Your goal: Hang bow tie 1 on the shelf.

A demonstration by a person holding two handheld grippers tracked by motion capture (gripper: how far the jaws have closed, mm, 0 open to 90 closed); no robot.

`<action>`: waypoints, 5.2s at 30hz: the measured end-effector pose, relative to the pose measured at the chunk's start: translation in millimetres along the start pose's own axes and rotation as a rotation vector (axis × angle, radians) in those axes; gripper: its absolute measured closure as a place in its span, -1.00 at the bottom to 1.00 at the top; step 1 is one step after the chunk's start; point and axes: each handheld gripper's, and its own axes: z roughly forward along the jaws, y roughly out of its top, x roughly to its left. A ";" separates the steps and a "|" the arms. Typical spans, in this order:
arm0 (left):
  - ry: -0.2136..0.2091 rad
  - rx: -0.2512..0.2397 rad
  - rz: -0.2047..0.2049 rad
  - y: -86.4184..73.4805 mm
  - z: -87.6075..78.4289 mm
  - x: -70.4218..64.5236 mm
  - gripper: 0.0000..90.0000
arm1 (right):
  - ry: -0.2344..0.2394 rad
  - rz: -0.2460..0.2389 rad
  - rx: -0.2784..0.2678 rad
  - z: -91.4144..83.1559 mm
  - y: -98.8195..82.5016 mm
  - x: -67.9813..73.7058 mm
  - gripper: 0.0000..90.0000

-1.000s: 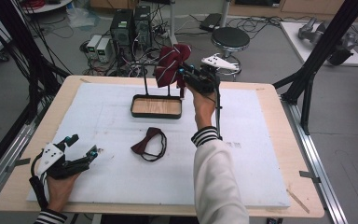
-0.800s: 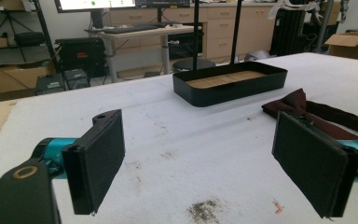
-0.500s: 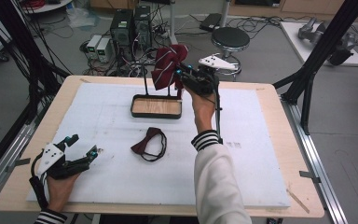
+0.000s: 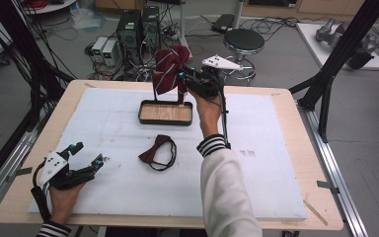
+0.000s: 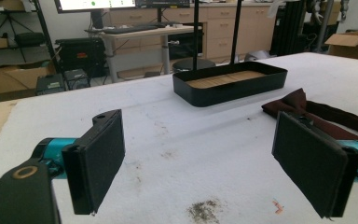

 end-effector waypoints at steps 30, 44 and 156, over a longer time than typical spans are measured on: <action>-0.001 -0.004 0.003 -0.3 -0.7 -0.4 -0.62 | -0.129 0.005 0.048 -1.6 -3.5 -46.2 0.65; 0.000 -0.004 0.008 -0.3 -0.8 -0.5 -0.62 | -0.166 -0.017 0.114 -10.2 -14.7 -57.2 0.65; -0.007 -0.001 0.011 -0.1 -1.0 -0.2 -0.62 | -0.182 -0.132 0.043 -200.3 -127.6 -1.5 -0.99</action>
